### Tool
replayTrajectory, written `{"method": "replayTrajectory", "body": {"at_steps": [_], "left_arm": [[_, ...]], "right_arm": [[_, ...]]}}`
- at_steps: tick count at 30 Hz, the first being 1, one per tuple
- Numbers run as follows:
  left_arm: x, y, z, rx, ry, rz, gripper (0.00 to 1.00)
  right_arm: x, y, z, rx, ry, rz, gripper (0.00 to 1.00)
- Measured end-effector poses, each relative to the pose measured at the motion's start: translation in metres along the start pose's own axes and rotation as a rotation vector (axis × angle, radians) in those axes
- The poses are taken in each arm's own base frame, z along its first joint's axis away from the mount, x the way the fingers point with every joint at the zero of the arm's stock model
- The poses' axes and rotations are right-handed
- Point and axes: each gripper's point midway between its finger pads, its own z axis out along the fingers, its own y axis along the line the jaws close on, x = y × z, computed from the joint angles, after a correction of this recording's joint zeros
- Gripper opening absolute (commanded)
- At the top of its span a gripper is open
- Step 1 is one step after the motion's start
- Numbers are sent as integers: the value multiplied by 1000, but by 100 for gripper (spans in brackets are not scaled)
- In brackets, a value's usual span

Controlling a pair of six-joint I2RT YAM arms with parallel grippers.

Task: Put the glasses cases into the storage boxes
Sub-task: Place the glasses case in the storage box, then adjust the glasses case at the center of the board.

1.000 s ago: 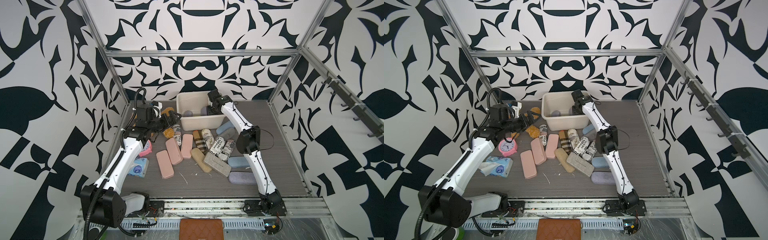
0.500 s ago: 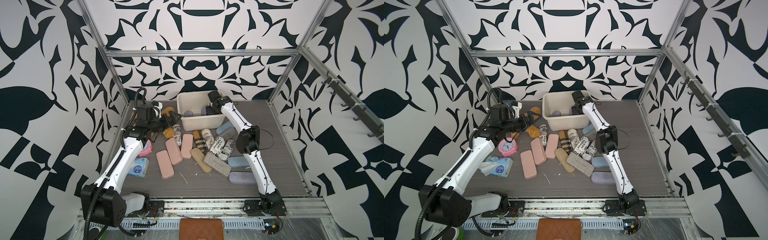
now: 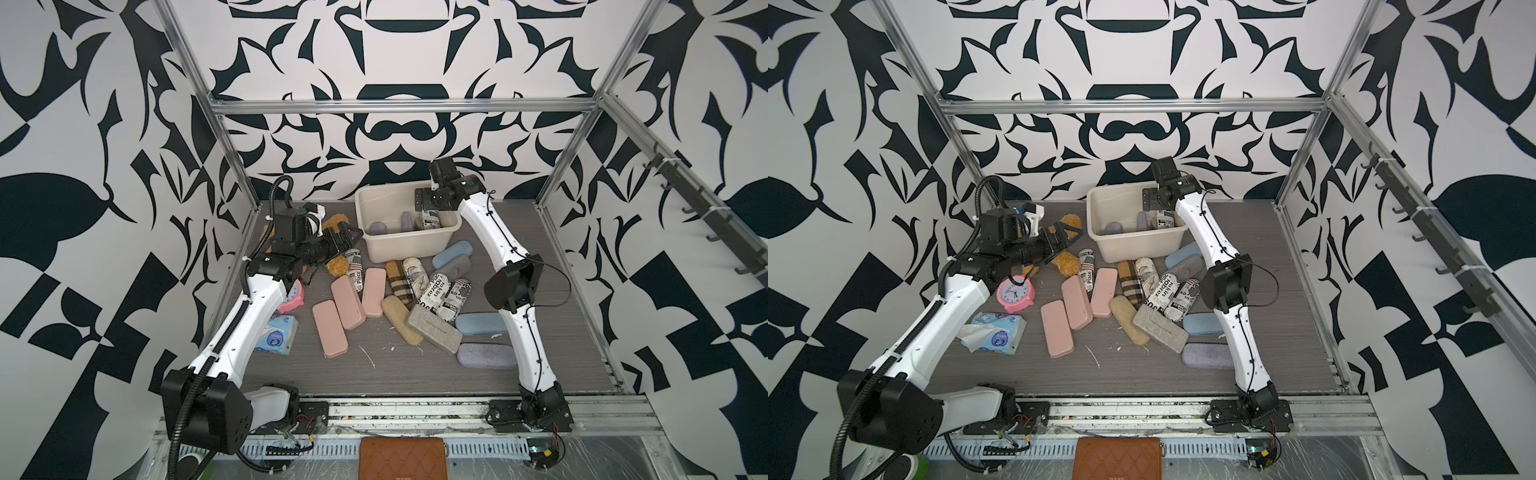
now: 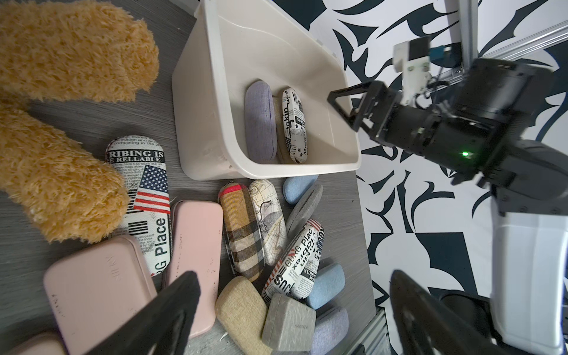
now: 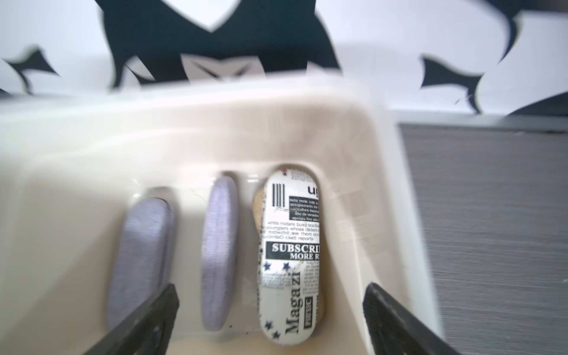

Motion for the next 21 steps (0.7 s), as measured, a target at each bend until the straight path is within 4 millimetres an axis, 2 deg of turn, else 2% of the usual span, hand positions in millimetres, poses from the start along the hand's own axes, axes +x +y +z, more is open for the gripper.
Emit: {"method": "replayTrajectory", "body": {"at_steps": [5,9,12,15,18,21], "left_arm": [[0,0,0,3,2,0,99],[2,-3,0,12,10,2,99],[8,-6,5,25,35,9,100],[22,-11,16,38,89,22,100],[36,-17,23,52,135,42,100],[44,-24,24,69,162,57,100]], "right_arm": [[-17,6,-36,-22,-58,-5,94],[-6,12,-69,-19,-57,-42,89],[17,6,-104,-6,-55,-65,88],[52,-10,-143,2,-66,-70,89],[94,-43,-177,50,-63,-48,92],[142,-79,-190,120,-18,-16,94]]}}
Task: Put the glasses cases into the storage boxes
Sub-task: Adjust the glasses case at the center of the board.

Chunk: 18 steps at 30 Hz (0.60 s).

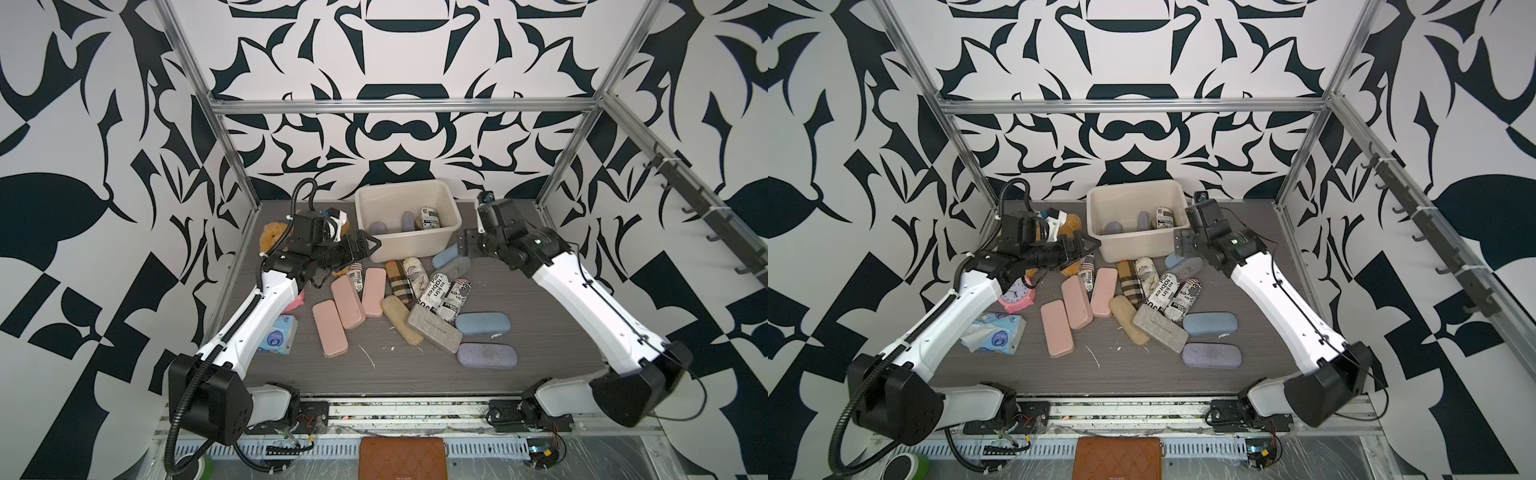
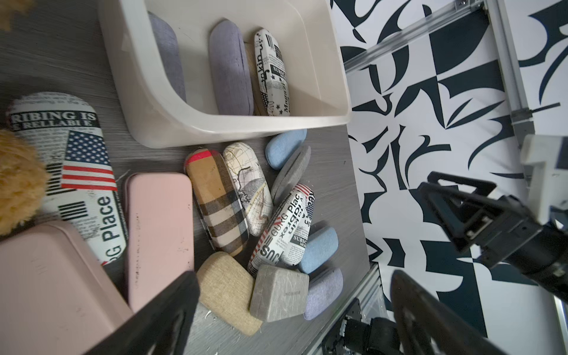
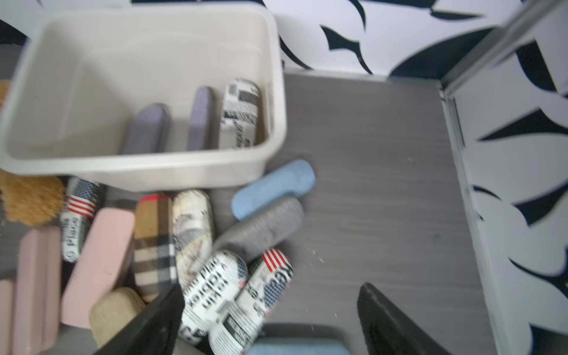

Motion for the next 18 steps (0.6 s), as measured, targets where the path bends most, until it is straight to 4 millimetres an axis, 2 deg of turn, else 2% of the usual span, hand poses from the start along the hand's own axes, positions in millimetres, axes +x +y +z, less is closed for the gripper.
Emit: {"method": "replayTrajectory", "body": {"at_steps": [4,7,9,13,18], "left_arm": [[3,-4,1,16,16,3,100],[5,-5,3,22,25,0,100],[7,-6,4,24,32,-2,100],[8,-7,5,30,40,-2,100],[9,-8,5,34,44,-1,100]], "right_arm": [[83,-40,17,64,172,76,95],[139,-54,32,81,316,147,97],[167,-51,38,60,394,180,97],[204,-41,46,17,500,224,96],[225,-38,48,10,562,255,96]]}}
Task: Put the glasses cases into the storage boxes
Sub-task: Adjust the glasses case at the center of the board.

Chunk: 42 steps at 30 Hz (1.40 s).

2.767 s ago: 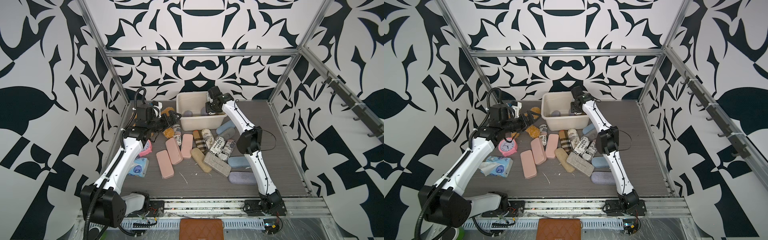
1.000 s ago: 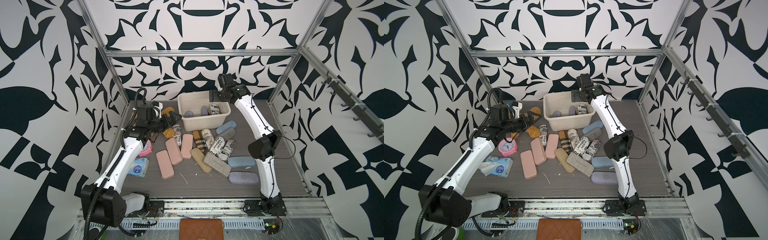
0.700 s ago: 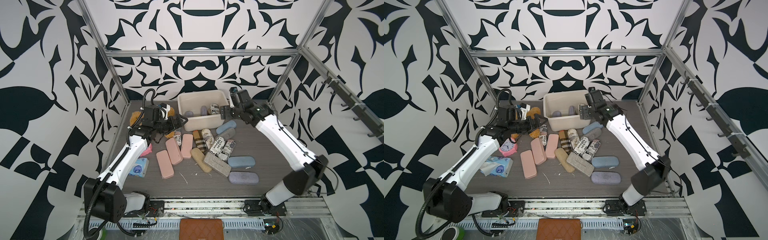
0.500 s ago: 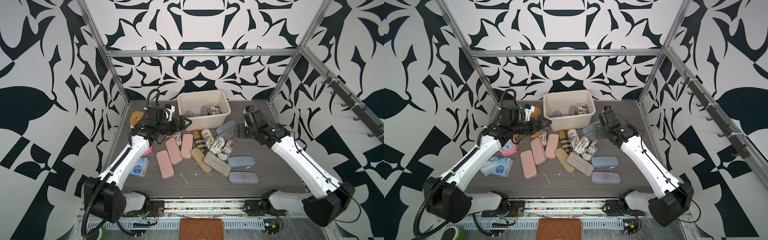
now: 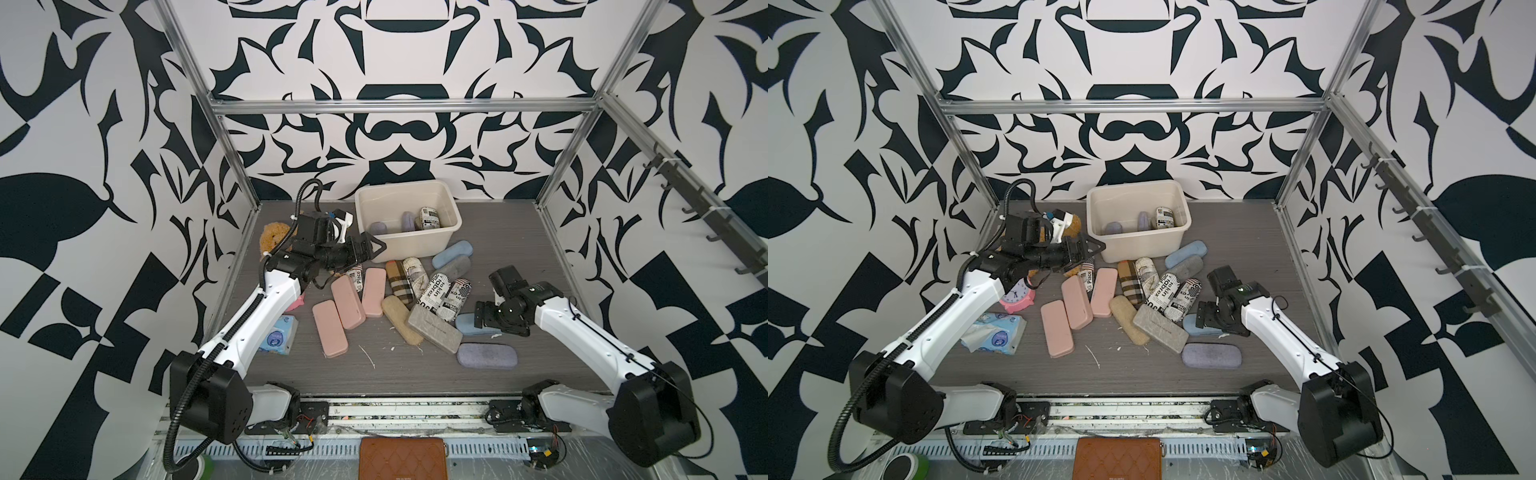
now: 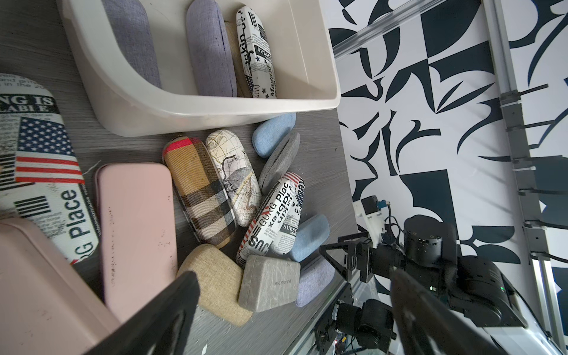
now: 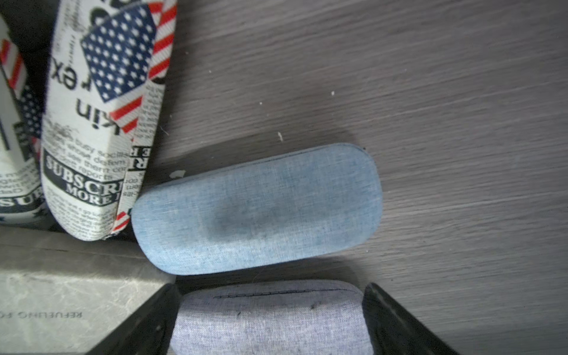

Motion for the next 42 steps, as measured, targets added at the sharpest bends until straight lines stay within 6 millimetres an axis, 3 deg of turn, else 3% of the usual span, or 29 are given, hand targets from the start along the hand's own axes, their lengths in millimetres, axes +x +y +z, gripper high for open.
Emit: {"method": "replayTrajectory", "body": {"at_steps": [10,17,25,34,39,42], "left_arm": [[1,-1,0,6,5,-6,100],[1,-1,0,6,5,-7,100],[1,-1,0,6,5,-6,99],[1,-1,0,6,5,-6,99],[1,-1,0,6,5,-7,100],[1,-1,0,6,5,-6,100]], "right_arm": [[13,12,13,-75,42,53,91],[-1,13,27,-68,17,102,92],[-43,-7,45,-74,-19,228,90],[-92,-17,60,-12,-36,215,89],[-140,-17,50,34,-118,169,91],[-153,-20,38,61,-163,146,93]]}}
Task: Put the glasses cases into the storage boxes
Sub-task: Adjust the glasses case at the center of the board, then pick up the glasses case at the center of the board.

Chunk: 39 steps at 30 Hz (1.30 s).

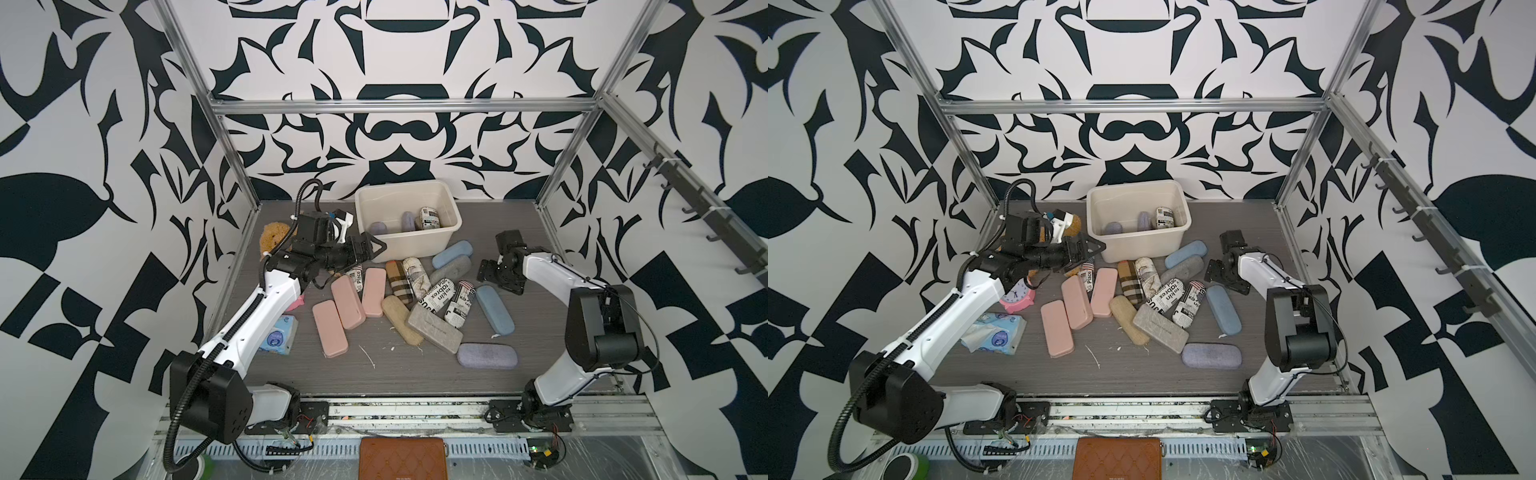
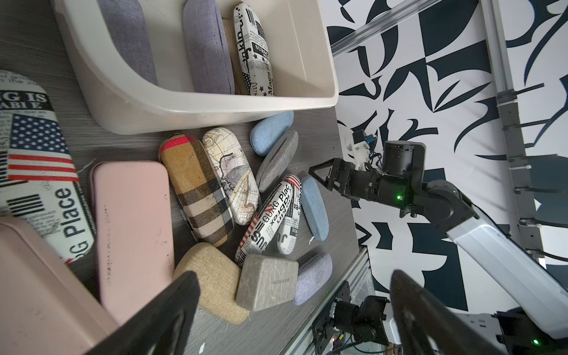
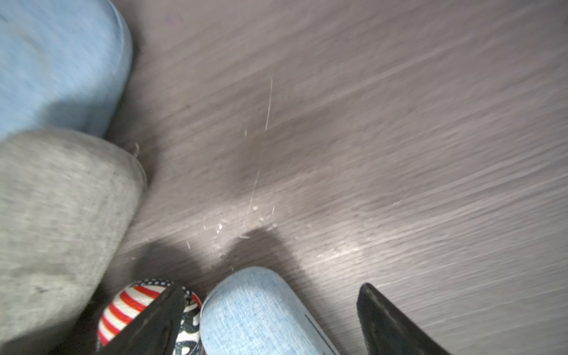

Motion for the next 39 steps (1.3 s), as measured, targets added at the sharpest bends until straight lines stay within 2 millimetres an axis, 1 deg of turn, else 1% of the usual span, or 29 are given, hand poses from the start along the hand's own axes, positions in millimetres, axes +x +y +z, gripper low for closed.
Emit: {"method": "replayTrajectory", "body": {"at_steps": [1,3,6,8,11,12,15,17,18,19,23,26,31,33,39], "left_arm": [[0,0,0,0,0,0,99],[0,0,0,0,0,0,99],[0,0,0,0,0,0,99],[0,0,0,1,0,0,99],[0,0,0,2,1,-1,99],[0,-1,0,3,2,-2,99],[0,-1,0,4,2,-5,99],[0,-1,0,3,2,-8,99],[0,-1,0,4,2,-9,99],[0,-1,0,4,2,-10,99],[1,-1,0,6,3,-13,99],[0,-1,0,7,3,-14,99],[0,-1,0,8,3,-13,99],[0,-2,0,8,3,-14,99],[1,-2,0,10,4,-13,100]], "right_arm": [[1,-2,-2,9,-2,-8,93],[9,-5,-6,19,9,-36,94],[32,-12,-12,21,46,-78,95],[51,-15,-18,4,75,-96,95],[73,-16,-23,-23,107,-106,95],[79,-16,-23,-27,119,-107,95],[97,-18,-17,-27,164,-108,90],[106,-17,-12,-11,195,-122,89],[110,-16,-10,0,205,-137,88],[114,-13,-8,6,214,-156,84],[121,-10,-3,34,233,-187,79],[116,-13,-2,61,215,-186,76],[107,-19,0,113,187,-183,65],[106,-20,1,120,182,-182,60],[104,-18,0,113,172,-169,53]]}}
